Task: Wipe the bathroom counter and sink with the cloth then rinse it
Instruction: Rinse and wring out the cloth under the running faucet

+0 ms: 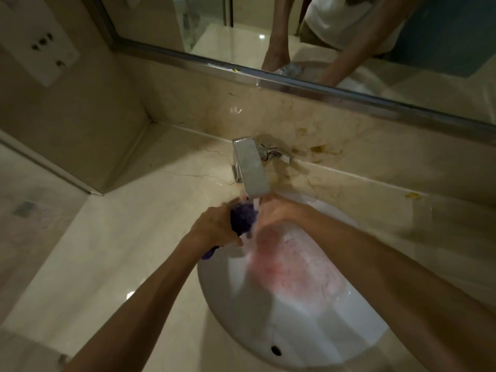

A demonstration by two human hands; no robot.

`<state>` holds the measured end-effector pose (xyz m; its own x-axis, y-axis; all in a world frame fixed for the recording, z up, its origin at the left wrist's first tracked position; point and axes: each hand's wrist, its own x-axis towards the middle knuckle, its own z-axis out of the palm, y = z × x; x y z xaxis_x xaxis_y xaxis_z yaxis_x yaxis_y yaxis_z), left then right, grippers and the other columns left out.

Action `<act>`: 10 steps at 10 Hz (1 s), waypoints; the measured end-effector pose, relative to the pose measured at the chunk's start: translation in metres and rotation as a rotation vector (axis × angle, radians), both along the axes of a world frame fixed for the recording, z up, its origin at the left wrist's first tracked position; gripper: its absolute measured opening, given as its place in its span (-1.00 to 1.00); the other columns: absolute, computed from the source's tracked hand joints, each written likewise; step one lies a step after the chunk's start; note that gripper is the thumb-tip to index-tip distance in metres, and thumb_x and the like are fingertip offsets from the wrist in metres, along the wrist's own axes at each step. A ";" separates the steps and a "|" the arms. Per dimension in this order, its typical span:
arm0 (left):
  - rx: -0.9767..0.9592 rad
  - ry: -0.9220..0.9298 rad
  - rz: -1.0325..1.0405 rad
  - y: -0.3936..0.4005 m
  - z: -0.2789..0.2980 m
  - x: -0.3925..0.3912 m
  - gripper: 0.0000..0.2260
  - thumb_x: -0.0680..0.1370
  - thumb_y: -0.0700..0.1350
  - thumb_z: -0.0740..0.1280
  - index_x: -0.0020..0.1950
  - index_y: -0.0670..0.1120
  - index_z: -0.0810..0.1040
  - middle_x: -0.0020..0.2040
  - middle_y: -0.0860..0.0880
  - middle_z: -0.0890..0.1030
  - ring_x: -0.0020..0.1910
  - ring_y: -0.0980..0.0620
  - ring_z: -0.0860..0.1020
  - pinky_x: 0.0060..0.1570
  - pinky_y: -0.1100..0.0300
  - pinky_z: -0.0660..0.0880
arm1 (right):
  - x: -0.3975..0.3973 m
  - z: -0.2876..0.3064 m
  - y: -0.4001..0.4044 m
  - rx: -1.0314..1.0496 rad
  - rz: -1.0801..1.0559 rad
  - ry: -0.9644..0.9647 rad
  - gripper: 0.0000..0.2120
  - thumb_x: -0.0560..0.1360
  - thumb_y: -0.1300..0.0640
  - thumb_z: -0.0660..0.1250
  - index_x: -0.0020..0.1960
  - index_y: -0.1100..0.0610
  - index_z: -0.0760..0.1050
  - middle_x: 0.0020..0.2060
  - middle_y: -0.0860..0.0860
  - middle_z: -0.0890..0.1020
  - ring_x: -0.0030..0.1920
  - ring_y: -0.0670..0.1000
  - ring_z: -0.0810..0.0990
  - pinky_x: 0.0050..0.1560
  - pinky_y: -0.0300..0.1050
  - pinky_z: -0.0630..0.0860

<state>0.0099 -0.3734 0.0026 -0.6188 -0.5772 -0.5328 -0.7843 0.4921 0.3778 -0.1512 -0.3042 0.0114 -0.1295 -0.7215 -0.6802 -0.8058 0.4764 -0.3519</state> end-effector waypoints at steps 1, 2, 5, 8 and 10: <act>-0.028 -0.004 0.072 -0.002 0.004 0.005 -0.32 0.29 0.04 0.60 0.29 -0.12 0.39 -0.05 -0.03 0.56 -0.10 -0.04 0.56 -0.14 0.15 0.50 | 0.008 -0.010 0.002 -0.049 -0.082 0.011 -0.48 0.43 -0.15 0.59 0.23 0.07 0.48 -0.17 -0.07 0.47 0.06 0.00 0.55 -0.09 -0.28 0.44; -0.057 0.014 0.053 -0.003 0.007 0.009 -0.31 0.28 0.04 0.61 0.26 -0.06 0.32 -0.05 -0.03 0.56 -0.14 -0.04 0.55 -0.20 0.13 0.48 | 0.011 -0.017 0.000 -0.186 -0.132 -0.078 -0.29 0.19 -0.16 0.70 0.22 -0.03 0.47 0.02 -0.04 0.65 0.10 0.02 0.67 0.18 -0.09 0.61; 0.000 0.098 -0.012 0.000 0.007 -0.006 -0.23 0.22 0.02 0.66 0.31 -0.06 0.37 0.16 -0.10 0.63 0.09 -0.15 0.62 0.03 0.02 0.58 | -0.012 -0.002 0.012 -0.145 -0.109 -0.145 -0.64 0.40 -0.03 0.64 0.09 0.03 0.60 -0.17 -0.15 0.62 -0.18 -0.14 0.59 -0.09 -0.25 0.53; 0.141 0.120 -0.065 0.006 -0.002 -0.048 -0.18 0.13 0.31 0.58 0.28 -0.05 0.54 0.22 -0.02 0.59 0.21 -0.09 0.57 0.24 -0.04 0.51 | -0.044 0.030 0.051 -0.354 -0.182 -0.042 -0.34 0.27 -0.01 0.71 0.29 0.03 0.53 0.05 -0.07 0.67 0.01 -0.02 0.65 -0.14 -0.22 0.57; 0.248 0.280 -0.043 0.009 0.002 -0.049 -0.41 0.46 -0.23 0.50 0.46 -0.17 0.41 0.33 -0.08 0.55 0.16 0.26 0.58 0.05 0.50 0.45 | -0.049 0.029 0.077 -0.396 -0.364 -0.079 -0.33 0.28 -0.01 0.73 0.29 0.00 0.51 0.10 -0.05 0.67 0.01 -0.06 0.65 -0.01 -0.18 0.62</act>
